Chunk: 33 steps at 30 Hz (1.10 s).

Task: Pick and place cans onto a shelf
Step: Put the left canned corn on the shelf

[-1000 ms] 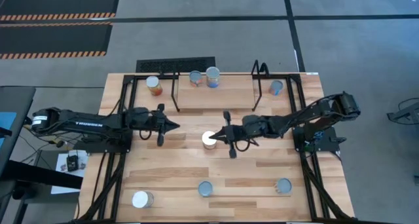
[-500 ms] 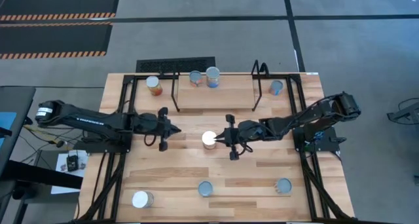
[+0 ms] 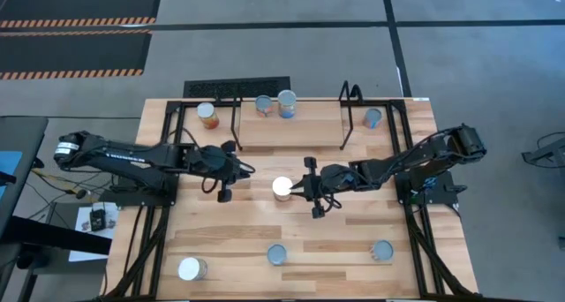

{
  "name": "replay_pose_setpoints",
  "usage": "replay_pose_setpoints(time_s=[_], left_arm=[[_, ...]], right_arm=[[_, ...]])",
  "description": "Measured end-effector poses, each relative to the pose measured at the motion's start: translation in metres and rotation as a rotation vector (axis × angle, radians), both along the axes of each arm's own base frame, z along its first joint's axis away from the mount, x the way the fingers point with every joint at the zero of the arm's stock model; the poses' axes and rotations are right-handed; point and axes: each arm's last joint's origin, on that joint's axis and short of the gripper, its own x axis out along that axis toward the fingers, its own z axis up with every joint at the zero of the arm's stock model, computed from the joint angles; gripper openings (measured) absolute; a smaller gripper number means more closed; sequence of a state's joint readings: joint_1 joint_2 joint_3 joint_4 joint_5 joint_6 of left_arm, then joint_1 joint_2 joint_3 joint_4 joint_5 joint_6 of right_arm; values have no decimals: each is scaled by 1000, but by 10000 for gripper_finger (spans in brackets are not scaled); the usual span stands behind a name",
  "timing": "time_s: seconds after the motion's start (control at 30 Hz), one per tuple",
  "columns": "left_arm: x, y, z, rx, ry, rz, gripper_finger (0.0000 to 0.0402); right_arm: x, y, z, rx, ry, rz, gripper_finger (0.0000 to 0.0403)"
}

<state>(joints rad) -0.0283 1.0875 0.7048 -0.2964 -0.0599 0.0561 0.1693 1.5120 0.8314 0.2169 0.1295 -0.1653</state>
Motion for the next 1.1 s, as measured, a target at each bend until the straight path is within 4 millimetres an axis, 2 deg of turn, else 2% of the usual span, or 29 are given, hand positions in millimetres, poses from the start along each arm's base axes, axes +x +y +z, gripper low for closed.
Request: replay_pose_setpoints(time_s=[0.13, 0.23, 0.3, 0.47, 0.67, 0.97, 1.1], left_arm=[[7, -2, -5, 6, 4, -15, 0], [9, -2, -8, -7, 11, -2, 0], [13, -2, -9, -12, 2, 3, 0], [14, -3, -12, -19, 11, 4, 0], [13, -9, -13, -18, 12, -21, 0], [13, -18, -14, -45, -9, -28, 0], [11, -22, -28, -77, -98, -14, 0]], right_arm=[[2, 1, -14, -11, 59, 2, 127], [14, 3, -20, -17, 62, -2, 151], [16, 3, -30, -48, 135, 6, 164], [33, 7, -32, -113, 180, 31, 172], [50, 6, -34, -184, 239, -4, 139], [49, 2, -26, -196, 280, -8, 58], [49, 2, -26, -199, 281, -11, 20]])
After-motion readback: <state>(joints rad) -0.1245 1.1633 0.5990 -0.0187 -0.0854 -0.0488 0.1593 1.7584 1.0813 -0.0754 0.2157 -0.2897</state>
